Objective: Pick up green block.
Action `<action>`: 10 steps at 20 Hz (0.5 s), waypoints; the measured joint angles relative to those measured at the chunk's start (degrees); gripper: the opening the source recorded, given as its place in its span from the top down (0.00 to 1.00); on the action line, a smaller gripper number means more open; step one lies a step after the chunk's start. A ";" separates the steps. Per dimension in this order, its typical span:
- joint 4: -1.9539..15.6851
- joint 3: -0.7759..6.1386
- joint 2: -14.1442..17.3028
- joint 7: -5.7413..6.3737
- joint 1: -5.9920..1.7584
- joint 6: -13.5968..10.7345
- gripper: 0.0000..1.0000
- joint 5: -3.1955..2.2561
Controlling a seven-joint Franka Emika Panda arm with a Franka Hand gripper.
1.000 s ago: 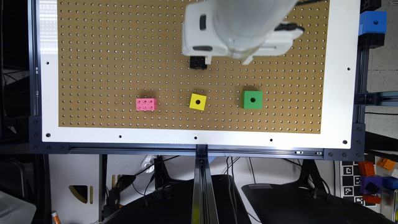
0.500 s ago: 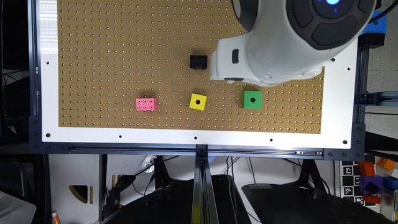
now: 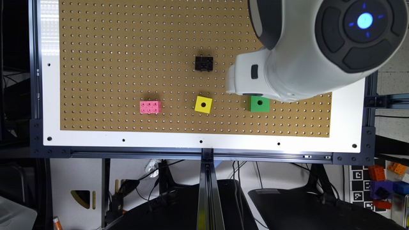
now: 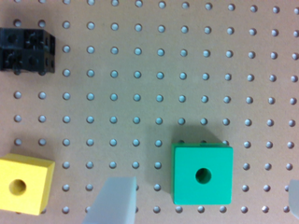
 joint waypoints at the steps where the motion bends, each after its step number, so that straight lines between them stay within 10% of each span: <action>1: 0.16 0.01 0.17 0.00 0.00 0.00 0.00 -0.01; 10: 0.63 0.01 5.54 0.11 0.02 3.09 0.00 -0.80</action>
